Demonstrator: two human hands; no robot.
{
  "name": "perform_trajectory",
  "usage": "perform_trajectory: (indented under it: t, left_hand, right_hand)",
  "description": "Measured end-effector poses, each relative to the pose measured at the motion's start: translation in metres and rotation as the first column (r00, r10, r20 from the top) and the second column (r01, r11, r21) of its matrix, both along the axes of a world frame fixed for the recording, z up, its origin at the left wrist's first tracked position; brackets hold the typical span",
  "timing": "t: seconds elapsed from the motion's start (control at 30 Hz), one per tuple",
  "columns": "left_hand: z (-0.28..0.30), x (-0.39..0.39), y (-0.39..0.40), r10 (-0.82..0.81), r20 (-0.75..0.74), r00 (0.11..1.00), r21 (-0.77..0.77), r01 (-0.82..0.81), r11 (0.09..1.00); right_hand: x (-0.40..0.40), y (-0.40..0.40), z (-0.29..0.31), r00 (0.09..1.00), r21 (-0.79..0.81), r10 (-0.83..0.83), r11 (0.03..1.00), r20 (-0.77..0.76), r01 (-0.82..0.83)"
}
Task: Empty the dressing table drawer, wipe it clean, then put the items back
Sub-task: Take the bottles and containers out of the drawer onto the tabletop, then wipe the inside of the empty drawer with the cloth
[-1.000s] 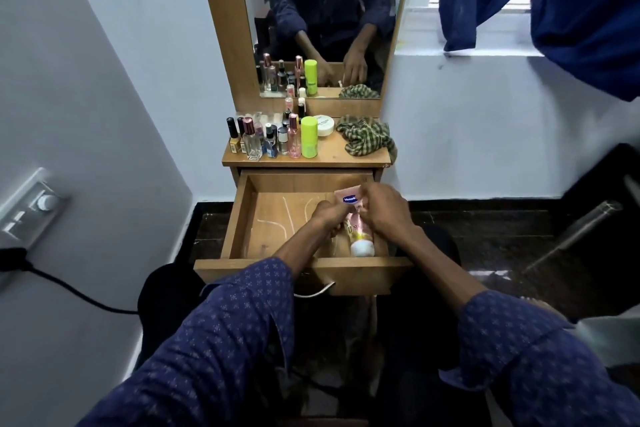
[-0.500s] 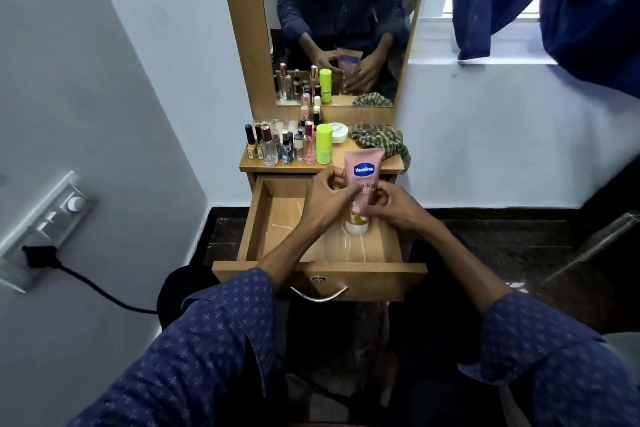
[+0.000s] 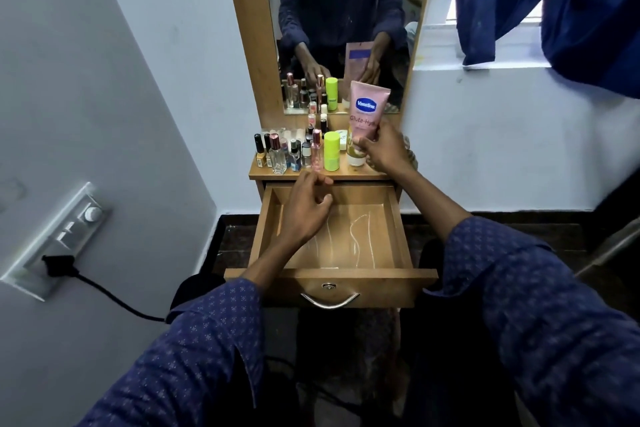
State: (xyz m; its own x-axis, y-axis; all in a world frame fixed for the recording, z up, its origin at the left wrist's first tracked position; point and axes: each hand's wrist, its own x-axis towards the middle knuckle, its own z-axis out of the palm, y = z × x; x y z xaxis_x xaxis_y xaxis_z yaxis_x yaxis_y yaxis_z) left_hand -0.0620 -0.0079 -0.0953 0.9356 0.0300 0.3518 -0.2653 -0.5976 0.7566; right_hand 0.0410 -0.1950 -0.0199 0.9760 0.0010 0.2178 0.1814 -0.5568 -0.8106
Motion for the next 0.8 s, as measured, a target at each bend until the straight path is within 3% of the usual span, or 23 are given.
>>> perform_trajectory:
  t: [0.2, 0.43, 0.6, 0.8]
  left_hand:
    - [-0.011, -0.001, 0.009, -0.035, -0.084, 0.996, 0.153, 0.047, 0.987]
    - [-0.013, 0.002, 0.004, -0.027, -0.089, 0.996, 0.204, 0.044, 0.978]
    - [-0.016, 0.0, 0.004, -0.025, -0.1, 0.995, 0.221, 0.047, 0.974]
    - [-0.016, -0.007, 0.012, -0.024, -0.109, 0.994, 0.28, 0.054, 0.958]
  right_hand:
    - [0.019, 0.017, -0.01, 1.0, -0.1, 0.004, 0.995, 0.014, -0.002]
    - [0.019, 0.012, -0.013, 1.0, -0.147, 0.012, 0.989, -0.025, -0.016]
    - [0.02, -0.009, -0.016, 0.983, -0.36, -0.165, 0.915, 0.074, 0.181]
    - [0.034, -0.036, -0.036, 0.989, -0.653, 0.009, 0.75, -0.149, -0.105]
